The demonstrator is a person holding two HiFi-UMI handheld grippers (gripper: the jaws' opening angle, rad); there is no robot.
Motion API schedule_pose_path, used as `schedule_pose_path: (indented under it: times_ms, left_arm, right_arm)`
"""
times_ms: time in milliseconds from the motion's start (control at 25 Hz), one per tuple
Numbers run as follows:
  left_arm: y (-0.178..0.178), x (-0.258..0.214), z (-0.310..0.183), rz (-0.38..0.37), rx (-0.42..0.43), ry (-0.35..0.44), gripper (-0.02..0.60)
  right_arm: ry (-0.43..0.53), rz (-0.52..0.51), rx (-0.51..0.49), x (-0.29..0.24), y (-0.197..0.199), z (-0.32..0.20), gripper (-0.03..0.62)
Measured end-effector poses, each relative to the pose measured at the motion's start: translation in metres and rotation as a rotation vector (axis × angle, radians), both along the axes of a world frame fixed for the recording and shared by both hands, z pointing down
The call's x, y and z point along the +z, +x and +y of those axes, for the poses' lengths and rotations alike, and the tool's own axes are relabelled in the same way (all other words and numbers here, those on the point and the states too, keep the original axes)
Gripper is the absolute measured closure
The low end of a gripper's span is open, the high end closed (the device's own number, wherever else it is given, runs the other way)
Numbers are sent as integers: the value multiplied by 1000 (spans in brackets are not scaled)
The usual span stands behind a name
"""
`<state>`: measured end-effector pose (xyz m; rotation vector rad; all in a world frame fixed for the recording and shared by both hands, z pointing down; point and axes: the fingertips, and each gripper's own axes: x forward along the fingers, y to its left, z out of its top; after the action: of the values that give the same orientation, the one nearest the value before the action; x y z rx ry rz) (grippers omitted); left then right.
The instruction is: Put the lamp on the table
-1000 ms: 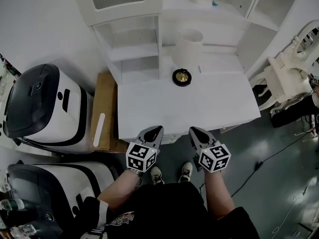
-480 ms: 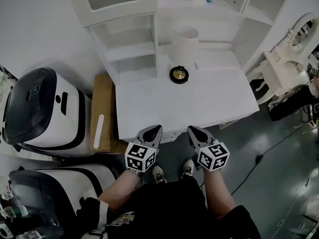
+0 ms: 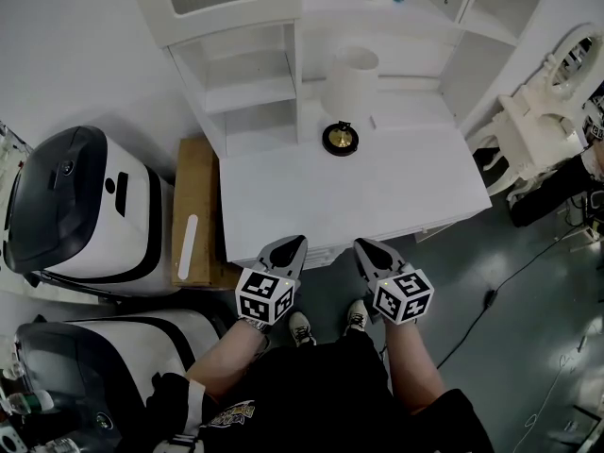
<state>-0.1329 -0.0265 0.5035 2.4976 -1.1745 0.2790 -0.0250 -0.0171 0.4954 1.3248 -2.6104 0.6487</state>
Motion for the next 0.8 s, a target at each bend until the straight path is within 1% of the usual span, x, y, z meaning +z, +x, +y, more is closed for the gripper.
schedule_pose_path:
  times_ms: [800]
  left_arm:
    - [3,-5,11,-4,21,6,575]
  right_arm:
    - [10,-6,11,-5,2,11,568]
